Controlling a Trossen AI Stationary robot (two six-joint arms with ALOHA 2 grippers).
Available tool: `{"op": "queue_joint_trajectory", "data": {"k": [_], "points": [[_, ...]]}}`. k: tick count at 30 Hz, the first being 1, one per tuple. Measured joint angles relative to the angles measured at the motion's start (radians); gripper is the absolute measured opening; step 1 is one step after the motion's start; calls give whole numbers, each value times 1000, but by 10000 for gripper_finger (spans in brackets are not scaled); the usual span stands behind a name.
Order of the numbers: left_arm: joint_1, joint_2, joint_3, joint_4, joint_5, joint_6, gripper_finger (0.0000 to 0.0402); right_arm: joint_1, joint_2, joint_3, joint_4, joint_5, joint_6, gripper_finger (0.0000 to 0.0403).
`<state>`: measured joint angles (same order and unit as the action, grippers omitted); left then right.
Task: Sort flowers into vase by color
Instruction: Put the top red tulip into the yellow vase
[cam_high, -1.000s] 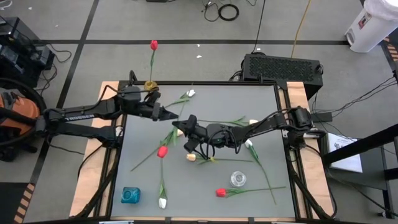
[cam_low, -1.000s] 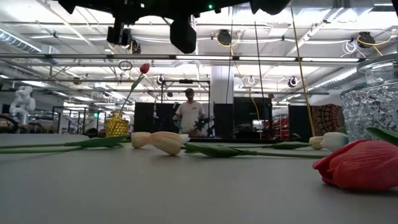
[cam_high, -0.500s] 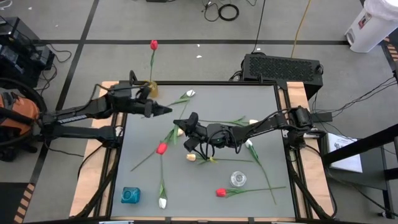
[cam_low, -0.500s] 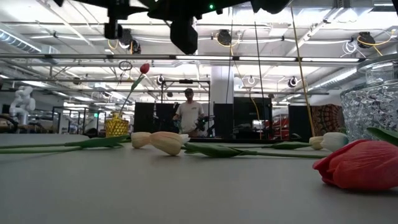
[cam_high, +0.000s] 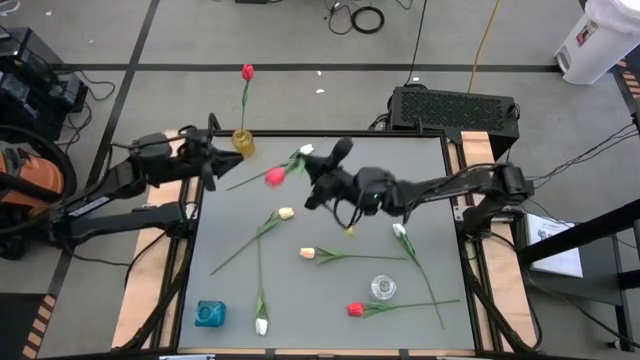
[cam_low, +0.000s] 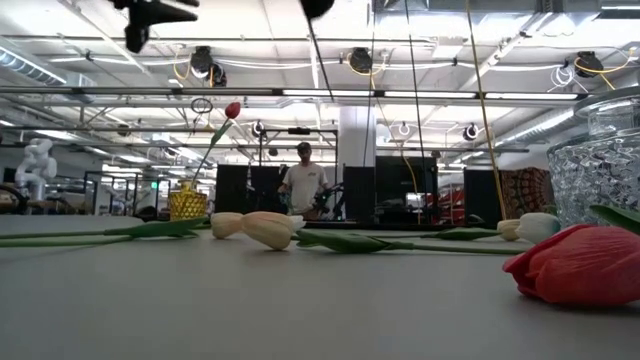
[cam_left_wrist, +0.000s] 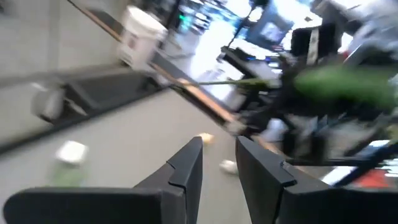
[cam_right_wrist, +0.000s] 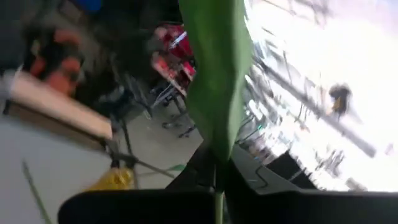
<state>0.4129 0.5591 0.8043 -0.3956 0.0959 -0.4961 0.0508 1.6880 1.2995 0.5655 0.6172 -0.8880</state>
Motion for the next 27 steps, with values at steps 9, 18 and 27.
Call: {"op": "queue_joint_trajectory", "data": {"k": [9, 18, 27], "points": [[0, -21, 0, -49, -234, 219, 103, -157, -62, 0, -102, -507, 633, 0], [-1, 11, 0, 41, -226, 288, 103, -262, -3, 0, -36, -831, 857, 0], [-2, 85, 0, 252, -46, 321, 103, -317, 29, 1, -7, -910, 898, 0]]}}
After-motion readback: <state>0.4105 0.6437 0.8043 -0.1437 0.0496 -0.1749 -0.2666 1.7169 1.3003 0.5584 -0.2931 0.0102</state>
